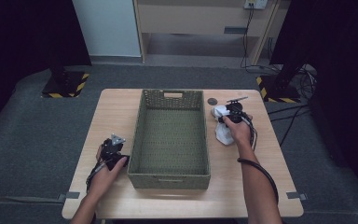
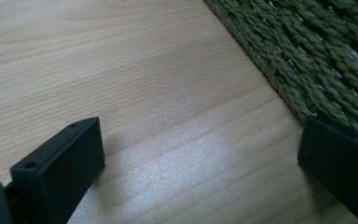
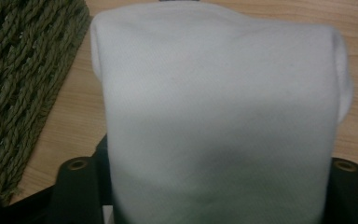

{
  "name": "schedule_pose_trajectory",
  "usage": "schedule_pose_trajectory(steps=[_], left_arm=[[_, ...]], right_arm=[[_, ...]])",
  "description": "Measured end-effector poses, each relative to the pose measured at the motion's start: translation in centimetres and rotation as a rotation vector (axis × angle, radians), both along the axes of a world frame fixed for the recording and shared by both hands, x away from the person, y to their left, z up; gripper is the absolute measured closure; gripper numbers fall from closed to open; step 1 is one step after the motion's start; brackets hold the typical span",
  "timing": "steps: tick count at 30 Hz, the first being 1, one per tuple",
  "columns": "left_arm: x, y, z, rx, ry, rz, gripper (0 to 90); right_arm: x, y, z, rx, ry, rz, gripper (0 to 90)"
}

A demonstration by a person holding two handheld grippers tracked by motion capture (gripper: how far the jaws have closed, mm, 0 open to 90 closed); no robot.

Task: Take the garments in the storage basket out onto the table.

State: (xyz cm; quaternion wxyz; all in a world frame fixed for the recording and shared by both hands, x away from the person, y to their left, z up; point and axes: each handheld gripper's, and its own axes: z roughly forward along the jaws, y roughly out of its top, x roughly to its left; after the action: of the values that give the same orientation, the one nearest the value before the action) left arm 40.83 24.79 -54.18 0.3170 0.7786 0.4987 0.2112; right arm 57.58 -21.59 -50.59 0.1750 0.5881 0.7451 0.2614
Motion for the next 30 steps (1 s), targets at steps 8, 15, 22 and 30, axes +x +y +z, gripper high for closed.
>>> schedule_pose_trajectory(steps=[8, 15, 22, 30], left_arm=[[0.0, 0.0, 0.0, 0.0, 0.0, 0.0, 0.0], [0.0, 0.0, 0.0, 0.0, 0.0, 0.0, 0.0], [0.0, 0.0, 0.0, 0.0, 0.0, 0.0, 0.0], [0.0, 0.0, 0.0, 0.0, 0.0, 0.0, 0.0]], right_arm=[[-0.4, -0.3, 1.5, 0.018, 0.01, 0.004, 6.1], [-0.6, -1.1, 3.5, 0.023, -0.051, -0.011, 3.2], [-0.1, -1.0, 4.5, 0.053, -0.111, -0.031, 3.2], [0.0, -0.2, 5.2, 0.054, -0.179, -0.025, 3.3]])
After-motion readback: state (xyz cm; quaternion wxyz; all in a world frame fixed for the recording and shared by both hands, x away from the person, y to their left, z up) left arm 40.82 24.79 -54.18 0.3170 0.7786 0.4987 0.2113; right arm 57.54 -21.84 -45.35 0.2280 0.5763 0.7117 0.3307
